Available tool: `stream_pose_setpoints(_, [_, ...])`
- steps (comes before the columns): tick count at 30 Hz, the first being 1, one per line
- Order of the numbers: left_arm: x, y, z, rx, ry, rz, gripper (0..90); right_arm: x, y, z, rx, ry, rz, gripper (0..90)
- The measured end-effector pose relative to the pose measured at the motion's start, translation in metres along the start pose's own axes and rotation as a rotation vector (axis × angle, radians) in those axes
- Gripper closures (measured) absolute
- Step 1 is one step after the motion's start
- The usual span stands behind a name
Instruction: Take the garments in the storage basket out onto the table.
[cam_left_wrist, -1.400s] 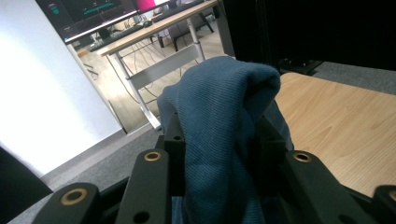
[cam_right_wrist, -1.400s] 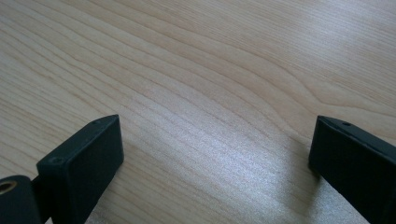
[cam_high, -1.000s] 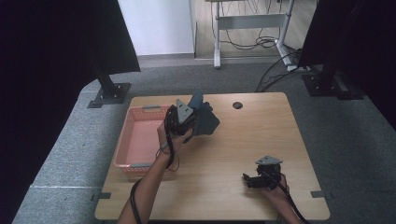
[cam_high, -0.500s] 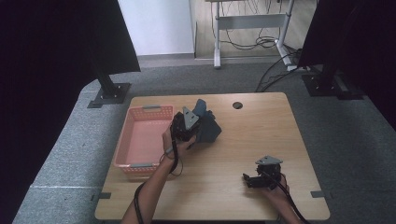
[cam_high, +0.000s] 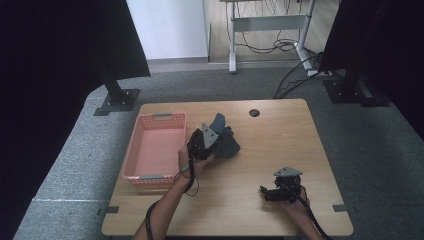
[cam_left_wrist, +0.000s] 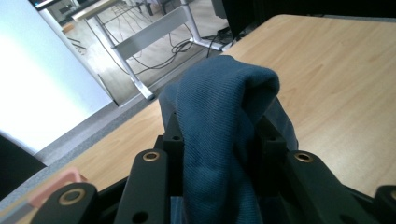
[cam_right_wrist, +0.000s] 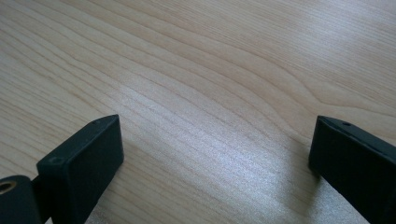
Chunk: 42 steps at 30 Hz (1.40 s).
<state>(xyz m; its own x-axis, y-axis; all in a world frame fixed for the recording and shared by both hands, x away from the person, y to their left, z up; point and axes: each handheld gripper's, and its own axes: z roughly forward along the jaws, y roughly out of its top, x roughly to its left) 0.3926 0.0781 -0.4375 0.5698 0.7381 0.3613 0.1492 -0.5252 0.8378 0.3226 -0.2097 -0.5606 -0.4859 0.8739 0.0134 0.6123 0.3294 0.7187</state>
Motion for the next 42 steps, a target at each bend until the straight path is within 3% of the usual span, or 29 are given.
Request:
stream_pose_setpoints(10, [-0.024,-0.008,0.0,0.011,-0.059,0.015,63.1,0.0,0.0,0.0,0.0,0.0,-0.001,2.5])
stream_pose_setpoints(18, [-0.031,-0.012,0.001,0.023,-0.097,0.019,61.5,0.0,0.0,0.0,-0.001,-0.001,-0.001,2.4])
stream_pose_setpoints(25, [-0.039,-0.019,0.004,0.04,-0.174,0.017,58.3,0.0,0.0,0.0,0.0,0.0,0.0,2.4])
stream_pose_setpoints(31, [-0.052,-0.025,0.009,0.054,-0.195,0.044,56.9,0.0,0.0,0.0,0.0,0.0,0.001,2.4])
stream_pose_setpoints(37, [-0.066,-0.032,0.013,0.071,-0.244,0.057,56.0,0.0,0.0,0.0,0.0,0.0,0.0,2.4])
stream_pose_setpoints(42, [-0.075,-0.042,0.018,0.085,-0.307,0.036,53.9,0.0,0.0,0.0,0.0,0.0,0.0,2.4])
